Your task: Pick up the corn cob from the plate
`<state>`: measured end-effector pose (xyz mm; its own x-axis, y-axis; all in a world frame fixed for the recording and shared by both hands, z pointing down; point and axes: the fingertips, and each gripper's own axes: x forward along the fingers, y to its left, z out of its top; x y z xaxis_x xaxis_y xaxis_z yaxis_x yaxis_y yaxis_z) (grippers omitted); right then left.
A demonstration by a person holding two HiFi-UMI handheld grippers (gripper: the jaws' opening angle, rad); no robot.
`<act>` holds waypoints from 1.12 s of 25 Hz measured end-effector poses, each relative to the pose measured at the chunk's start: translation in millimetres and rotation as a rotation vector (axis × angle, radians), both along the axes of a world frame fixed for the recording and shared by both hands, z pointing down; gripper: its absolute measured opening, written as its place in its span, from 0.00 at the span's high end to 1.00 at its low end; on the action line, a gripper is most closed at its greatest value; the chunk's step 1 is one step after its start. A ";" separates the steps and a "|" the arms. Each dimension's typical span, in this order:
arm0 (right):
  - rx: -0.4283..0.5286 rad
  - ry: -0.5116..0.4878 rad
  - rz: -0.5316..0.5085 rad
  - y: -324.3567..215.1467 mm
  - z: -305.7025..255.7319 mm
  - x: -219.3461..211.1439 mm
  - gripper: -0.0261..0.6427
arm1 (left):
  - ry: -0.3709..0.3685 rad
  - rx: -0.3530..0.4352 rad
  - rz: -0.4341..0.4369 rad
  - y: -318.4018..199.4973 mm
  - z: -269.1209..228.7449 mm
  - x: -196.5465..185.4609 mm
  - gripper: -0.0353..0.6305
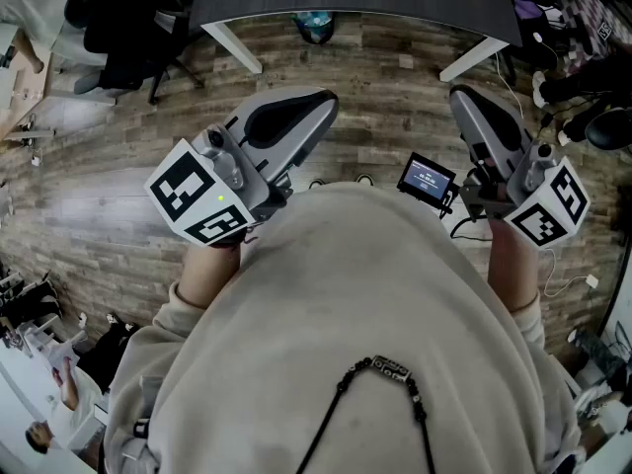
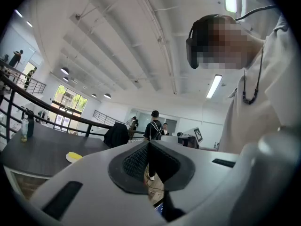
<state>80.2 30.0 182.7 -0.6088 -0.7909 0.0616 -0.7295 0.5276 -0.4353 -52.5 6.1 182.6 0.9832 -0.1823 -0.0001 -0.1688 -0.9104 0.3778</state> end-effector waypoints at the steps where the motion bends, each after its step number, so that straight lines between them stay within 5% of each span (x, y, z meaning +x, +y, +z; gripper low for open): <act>1: -0.001 0.000 -0.002 -1.1 1.8 0.5 0.94 | -0.002 -0.001 -0.005 -1.3 1.7 0.2 0.94; 11: -0.023 -0.084 -0.010 -5.6 11.9 20.1 0.94 | -0.013 -0.023 -0.012 -4.1 13.4 11.3 0.94; 23: -0.046 -0.204 0.029 -15.1 45.0 65.8 0.94 | -0.159 -0.051 0.011 -9.5 38.0 51.0 0.94; 28: -0.062 -0.186 0.008 -8.1 62.7 64.8 0.94 | -0.157 -0.050 0.038 -7.8 44.7 62.4 0.94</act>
<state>145.0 21.9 245.3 -0.6083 -0.7937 -0.0030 -0.6371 0.4905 -0.5946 9.9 -1.8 227.4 0.9766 -0.1407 0.1627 -0.1951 -0.8979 0.3945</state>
